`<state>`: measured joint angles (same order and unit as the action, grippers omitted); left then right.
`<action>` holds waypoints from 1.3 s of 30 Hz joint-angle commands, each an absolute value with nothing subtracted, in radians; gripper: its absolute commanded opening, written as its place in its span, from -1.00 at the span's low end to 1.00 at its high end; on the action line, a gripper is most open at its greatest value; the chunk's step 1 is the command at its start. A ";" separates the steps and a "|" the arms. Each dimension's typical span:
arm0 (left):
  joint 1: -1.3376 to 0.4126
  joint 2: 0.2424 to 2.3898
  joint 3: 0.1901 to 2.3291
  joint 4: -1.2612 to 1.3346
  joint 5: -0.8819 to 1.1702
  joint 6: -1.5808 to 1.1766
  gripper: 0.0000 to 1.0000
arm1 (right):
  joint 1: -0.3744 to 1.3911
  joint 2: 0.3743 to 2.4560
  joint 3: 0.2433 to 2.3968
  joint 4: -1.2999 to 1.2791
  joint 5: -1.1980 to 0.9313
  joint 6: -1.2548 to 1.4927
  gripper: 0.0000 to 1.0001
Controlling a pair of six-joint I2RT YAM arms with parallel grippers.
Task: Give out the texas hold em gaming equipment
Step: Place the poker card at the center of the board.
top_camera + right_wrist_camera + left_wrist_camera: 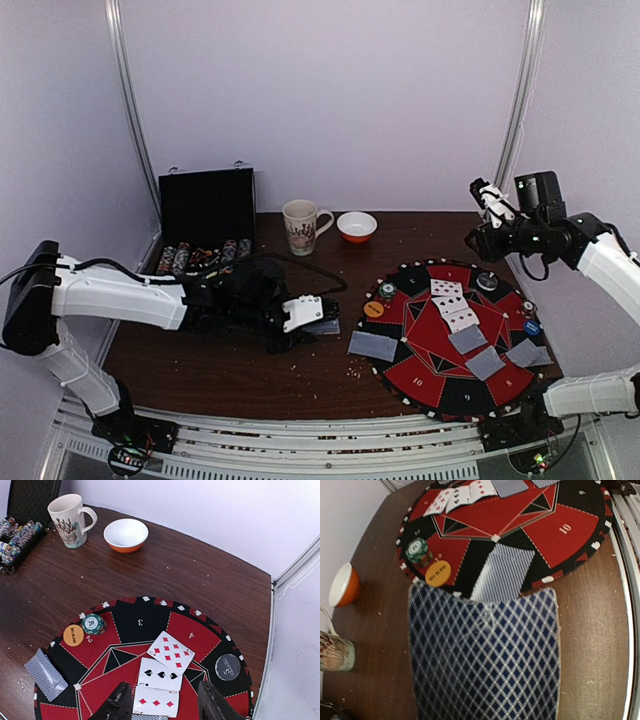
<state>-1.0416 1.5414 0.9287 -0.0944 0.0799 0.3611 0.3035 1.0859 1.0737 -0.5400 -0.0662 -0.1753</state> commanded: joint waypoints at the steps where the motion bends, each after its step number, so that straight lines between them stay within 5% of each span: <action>1: -1.041 1.571 0.849 0.031 0.128 0.233 -0.36 | 0.311 1.042 1.052 -0.522 -0.158 -0.145 -0.04; 9: -1.043 1.675 0.785 0.142 0.119 0.090 -0.34 | 0.313 1.019 1.043 -0.554 -0.216 -0.170 -0.01; 39: -1.104 1.803 0.848 -0.028 0.075 0.171 0.43 | 0.432 1.047 1.085 -0.565 -0.277 -0.107 0.16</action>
<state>-1.1015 1.7851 0.8513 0.0483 0.0898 0.1375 0.4198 1.0367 1.0542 -0.5518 -0.3054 -0.1184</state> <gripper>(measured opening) 0.693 0.578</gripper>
